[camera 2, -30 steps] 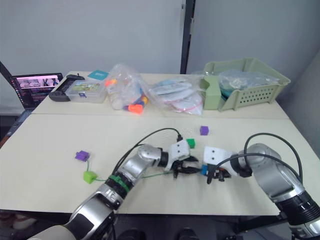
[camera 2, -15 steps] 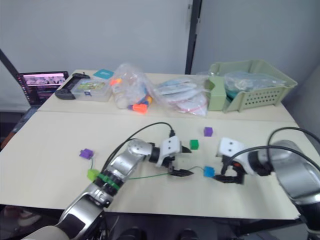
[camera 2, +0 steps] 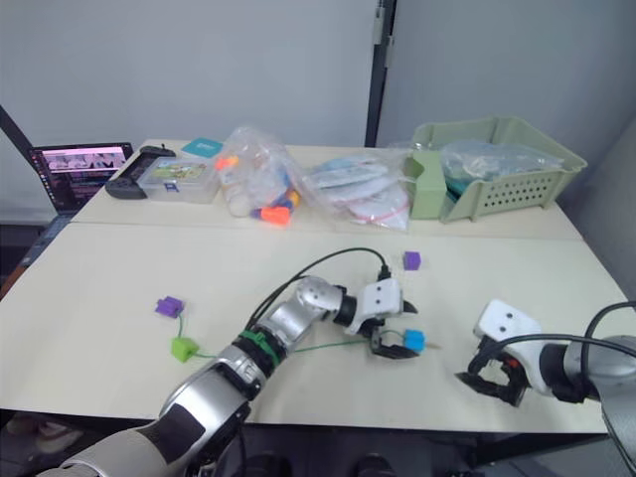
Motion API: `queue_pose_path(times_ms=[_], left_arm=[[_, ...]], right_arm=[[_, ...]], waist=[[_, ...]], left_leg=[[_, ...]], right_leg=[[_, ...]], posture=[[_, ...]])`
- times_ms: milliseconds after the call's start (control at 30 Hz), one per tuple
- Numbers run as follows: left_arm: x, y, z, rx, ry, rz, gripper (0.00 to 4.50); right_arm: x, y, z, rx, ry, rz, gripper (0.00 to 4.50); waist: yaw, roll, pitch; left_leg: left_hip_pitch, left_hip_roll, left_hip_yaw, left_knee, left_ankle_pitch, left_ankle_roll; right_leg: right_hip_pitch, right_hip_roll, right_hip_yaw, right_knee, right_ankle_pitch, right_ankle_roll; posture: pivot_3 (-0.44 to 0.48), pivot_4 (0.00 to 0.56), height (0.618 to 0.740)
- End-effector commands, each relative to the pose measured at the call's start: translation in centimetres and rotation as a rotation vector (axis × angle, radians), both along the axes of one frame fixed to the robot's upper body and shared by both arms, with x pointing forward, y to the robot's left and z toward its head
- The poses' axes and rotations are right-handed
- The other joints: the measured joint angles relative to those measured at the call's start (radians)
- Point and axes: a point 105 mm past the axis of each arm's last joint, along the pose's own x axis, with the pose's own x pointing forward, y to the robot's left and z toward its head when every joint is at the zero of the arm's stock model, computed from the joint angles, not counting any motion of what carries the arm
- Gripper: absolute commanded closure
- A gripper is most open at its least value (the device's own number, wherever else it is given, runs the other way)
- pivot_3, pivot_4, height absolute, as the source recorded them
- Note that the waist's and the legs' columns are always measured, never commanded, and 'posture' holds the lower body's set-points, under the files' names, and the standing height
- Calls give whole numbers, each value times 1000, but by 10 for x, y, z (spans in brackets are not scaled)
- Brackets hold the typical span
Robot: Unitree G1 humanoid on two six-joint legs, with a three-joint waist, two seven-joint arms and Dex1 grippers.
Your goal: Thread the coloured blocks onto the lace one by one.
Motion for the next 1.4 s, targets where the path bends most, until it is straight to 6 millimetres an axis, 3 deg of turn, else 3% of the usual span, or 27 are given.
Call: queue_pose_path(times_ms=[33, 367, 433, 633, 867, 933, 1133, 1400], left_arm=[[-1, -14, 10, -20, -47, -11, 265], [-5, -18, 4, -20, -26, -22, 3480], [-4, -17, 4, -19, -29, -20, 3797], [-3, -11, 2, -10, -33, -19, 3797], [3, -5, 1, 5, -29, 9, 3797], [1, -1, -2, 25, -5, -5, 2756], [2, 4, 6, 30, 1, -11, 852], [-2, -12, 18, 13, -5, -12, 852]], right_arm=[[-2, -1, 10, -12, -57, -15, 24], [8, 14, 0, -27, -78, 72, 0], [14, 17, -2, -35, -86, 94, 0], [32, 28, -8, -42, -93, 159, 0], [36, 29, -7, -46, -89, 168, 0], [37, 30, -6, -41, -90, 171, 0], [35, 28, -3, -32, -88, 161, 0], [29, 20, -3, -44, -81, 122, 0]], waist=[[1, 0, 0], [-1, 0, 0], [-1, 0, 0], [-4, 0, 0], [-2, 0, 0], [-2, 0, 0], [-3, 0, 0], [3, 0, 0]], left_leg=[[0, 0, 0, 0, 0, 0], [0, 0, 0, 0, 0, 0], [1, 0, 0, 0, 0, 0], [1, 0, 0, 0, 0, 0], [0, 0, 0, 0, 0, 0], [0, 0, 0, 0, 0, 0], [0, 0, 0, 0, 0, 0], [0, 0, 0, 0, 0, 0]], right_leg=[[0, 0, 0, 0, 0, 0], [0, 0, 0, 0, 0, 0], [1, 0, 0, 0, 0, 0], [0, 0, 0, 0, 0, 0], [0, 0, 0, 0, 0, 0], [0, 0, 0, 0, 0, 0], [0, 0, 0, 0, 0, 0], [0, 0, 0, 0, 0, 0]], posture=[[0, 150, 737], [0, 150, 737], [0, 150, 737], [0, 150, 737], [0, 150, 737], [0, 150, 737], [0, 150, 737], [0, 150, 737]])
